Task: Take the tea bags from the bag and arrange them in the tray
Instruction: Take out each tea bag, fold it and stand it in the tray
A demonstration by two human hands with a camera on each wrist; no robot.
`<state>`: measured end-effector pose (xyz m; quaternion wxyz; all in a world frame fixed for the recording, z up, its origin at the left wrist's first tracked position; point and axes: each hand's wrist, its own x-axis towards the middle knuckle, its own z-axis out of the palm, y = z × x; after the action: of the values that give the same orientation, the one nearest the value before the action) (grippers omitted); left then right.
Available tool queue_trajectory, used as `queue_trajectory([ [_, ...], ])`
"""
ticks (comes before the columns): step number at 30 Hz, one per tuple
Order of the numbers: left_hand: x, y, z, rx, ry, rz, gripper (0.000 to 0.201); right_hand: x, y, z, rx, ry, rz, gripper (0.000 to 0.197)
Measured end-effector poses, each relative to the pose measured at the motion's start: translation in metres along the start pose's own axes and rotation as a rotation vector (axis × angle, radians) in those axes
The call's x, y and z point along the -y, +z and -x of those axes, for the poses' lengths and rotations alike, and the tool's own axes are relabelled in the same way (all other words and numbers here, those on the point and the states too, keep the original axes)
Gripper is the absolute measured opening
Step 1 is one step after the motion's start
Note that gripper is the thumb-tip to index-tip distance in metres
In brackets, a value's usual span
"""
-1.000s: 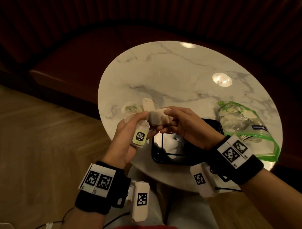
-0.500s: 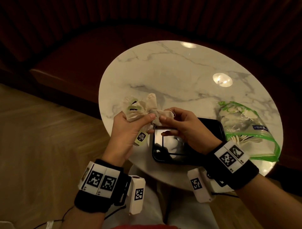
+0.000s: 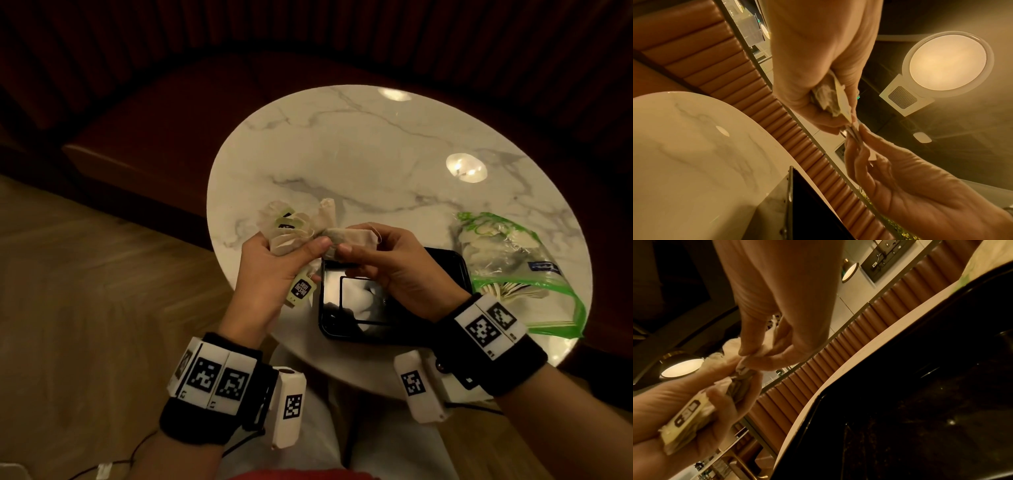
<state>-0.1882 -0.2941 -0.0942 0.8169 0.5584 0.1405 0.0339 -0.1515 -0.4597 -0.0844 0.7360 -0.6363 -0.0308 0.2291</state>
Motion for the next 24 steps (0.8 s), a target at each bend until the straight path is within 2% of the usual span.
queue_trajectory([
  [3,0.004,0.001,0.001,-0.03,-0.048,0.028,0.027,0.001,-0.005,-0.001,0.007,-0.028,0.016,0.031],
  [5,0.007,0.0,0.0,-0.043,-0.089,0.034,0.021,0.005,-0.012,-0.004,-0.035,-0.049,0.156,0.025],
  [7,0.01,-0.002,0.0,-0.075,-0.133,0.041,0.018,0.013,-0.022,-0.009,-0.079,-0.093,0.508,0.018],
  [9,0.013,-0.004,-0.001,-0.1,-0.167,0.04,0.015,0.02,-0.03,-0.015,-0.059,-0.124,0.873,0.011],
  [10,0.015,-0.005,-0.001,-0.104,-0.183,0.042,0.014,0.023,-0.031,-0.017,-0.036,-0.127,0.978,0.008],
  [14,0.018,-0.007,-0.001,-0.12,-0.228,0.06,0.018,0.026,-0.026,-0.028,0.066,-0.098,1.137,0.008],
  [17,0.019,-0.006,-0.002,-0.126,-0.245,0.077,0.012,0.017,-0.024,-0.043,0.107,-0.068,1.382,0.014],
  [24,0.022,-0.01,-0.004,-0.129,-0.252,0.076,0.01,0.006,-0.013,-0.057,0.095,-0.035,1.514,0.006],
])
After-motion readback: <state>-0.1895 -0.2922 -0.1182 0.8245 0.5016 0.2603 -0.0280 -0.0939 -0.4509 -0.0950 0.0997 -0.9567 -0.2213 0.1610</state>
